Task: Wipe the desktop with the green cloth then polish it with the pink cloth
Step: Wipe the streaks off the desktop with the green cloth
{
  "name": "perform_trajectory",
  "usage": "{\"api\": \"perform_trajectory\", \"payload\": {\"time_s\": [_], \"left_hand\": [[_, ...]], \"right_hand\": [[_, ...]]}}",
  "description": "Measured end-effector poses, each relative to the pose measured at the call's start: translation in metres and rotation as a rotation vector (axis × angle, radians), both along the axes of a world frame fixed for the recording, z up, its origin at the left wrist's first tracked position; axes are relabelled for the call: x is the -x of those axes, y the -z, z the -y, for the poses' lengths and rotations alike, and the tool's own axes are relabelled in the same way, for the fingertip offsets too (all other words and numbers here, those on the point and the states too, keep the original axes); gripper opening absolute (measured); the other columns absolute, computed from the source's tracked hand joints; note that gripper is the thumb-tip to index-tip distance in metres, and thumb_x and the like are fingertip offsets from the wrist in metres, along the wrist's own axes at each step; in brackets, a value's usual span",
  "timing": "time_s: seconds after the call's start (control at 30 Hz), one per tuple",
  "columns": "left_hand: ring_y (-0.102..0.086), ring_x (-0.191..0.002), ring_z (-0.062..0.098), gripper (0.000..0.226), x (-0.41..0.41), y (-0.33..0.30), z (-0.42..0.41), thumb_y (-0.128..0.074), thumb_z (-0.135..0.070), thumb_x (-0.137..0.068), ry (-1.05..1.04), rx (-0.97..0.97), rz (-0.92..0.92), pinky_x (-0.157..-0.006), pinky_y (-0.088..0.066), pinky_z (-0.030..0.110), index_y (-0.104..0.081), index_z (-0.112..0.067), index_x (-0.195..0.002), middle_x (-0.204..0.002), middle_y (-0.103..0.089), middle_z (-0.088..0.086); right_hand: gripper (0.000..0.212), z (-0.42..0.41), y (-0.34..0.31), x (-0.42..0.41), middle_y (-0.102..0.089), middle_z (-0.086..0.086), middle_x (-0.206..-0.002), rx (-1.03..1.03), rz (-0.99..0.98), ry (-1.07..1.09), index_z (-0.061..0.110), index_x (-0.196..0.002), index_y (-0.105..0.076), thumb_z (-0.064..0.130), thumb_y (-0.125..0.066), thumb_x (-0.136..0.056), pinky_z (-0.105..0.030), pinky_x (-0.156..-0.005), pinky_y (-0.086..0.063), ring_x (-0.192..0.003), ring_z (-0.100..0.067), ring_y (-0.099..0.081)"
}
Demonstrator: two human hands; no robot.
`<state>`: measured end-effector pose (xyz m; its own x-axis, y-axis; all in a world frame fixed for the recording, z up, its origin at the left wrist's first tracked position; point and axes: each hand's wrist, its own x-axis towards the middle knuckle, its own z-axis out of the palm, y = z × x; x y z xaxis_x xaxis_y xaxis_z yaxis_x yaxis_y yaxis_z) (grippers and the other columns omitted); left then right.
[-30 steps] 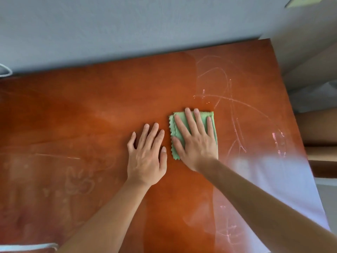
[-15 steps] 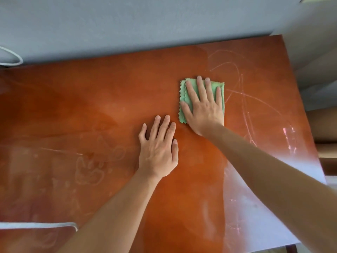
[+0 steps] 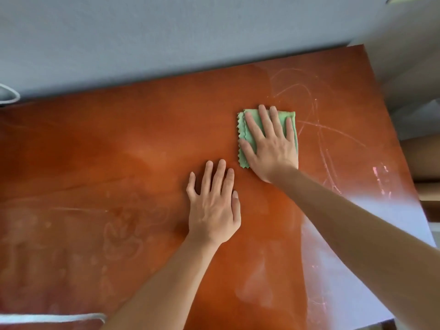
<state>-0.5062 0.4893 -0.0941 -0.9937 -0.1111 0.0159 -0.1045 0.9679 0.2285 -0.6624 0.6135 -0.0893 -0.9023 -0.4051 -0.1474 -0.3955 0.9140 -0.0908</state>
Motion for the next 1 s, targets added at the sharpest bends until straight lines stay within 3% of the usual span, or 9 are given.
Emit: {"api": "perform_trajectory", "payload": {"time_s": [0.2,0.4,0.57,0.77,1.0], "left_hand": [[-0.03,-0.151,0.029,0.052,-0.001,0.003,0.001,-0.036,-0.036,-0.1,-0.007,-0.009,0.005,-0.118,-0.022,0.061,-0.052,-0.016,-0.146,-0.16,-0.04,0.005],[-0.033,-0.15,0.028,0.053,0.002,-0.008,0.002,-0.035,-0.038,-0.1,-0.018,-0.027,0.06,-0.118,-0.023,0.057,-0.054,-0.017,-0.144,-0.159,-0.041,0.005],[-0.039,-0.146,0.027,0.043,0.04,-0.014,0.013,-0.047,-0.037,-0.102,0.014,-0.049,-0.029,-0.117,-0.019,0.053,-0.058,-0.016,-0.137,-0.156,-0.046,0.005],[-0.021,-0.155,0.027,0.052,0.094,-0.007,0.014,-0.036,-0.043,-0.106,-0.006,-0.047,0.05,-0.123,-0.012,0.061,-0.046,-0.017,-0.149,-0.164,-0.032,0.005],[-0.031,-0.15,0.032,0.053,0.095,-0.001,0.01,-0.033,-0.04,-0.101,-0.011,0.0,-0.03,-0.118,-0.02,0.068,-0.055,-0.014,-0.142,-0.158,-0.043,0.01]], "right_hand": [[0.069,0.027,0.0,0.058,-0.001,-0.001,-0.168,-0.009,0.018,0.08,0.035,-0.159,-0.003,0.064,-0.006,-0.097,-0.052,-0.122,0.005,-0.153,-0.024,0.007],[0.067,-0.004,-0.004,-0.007,-0.001,-0.002,-0.168,0.001,0.017,0.019,0.031,-0.16,-0.003,0.062,-0.009,-0.101,-0.051,-0.123,0.003,-0.153,-0.024,0.007],[0.066,-0.017,-0.001,-0.026,-0.004,-0.002,-0.168,-0.007,0.013,0.048,0.032,-0.16,-0.006,0.061,-0.012,-0.101,-0.052,-0.123,0.001,-0.154,-0.023,0.007],[0.066,-0.007,0.001,0.017,-0.004,-0.001,-0.168,-0.008,-0.002,0.06,0.033,-0.159,-0.004,0.063,-0.01,-0.1,-0.051,-0.123,0.004,-0.154,-0.023,0.007],[0.068,0.023,0.0,0.116,-0.002,0.0,-0.168,-0.014,-0.02,0.08,0.035,-0.159,-0.004,0.063,-0.009,-0.097,-0.05,-0.123,0.005,-0.154,-0.023,0.006]]}}
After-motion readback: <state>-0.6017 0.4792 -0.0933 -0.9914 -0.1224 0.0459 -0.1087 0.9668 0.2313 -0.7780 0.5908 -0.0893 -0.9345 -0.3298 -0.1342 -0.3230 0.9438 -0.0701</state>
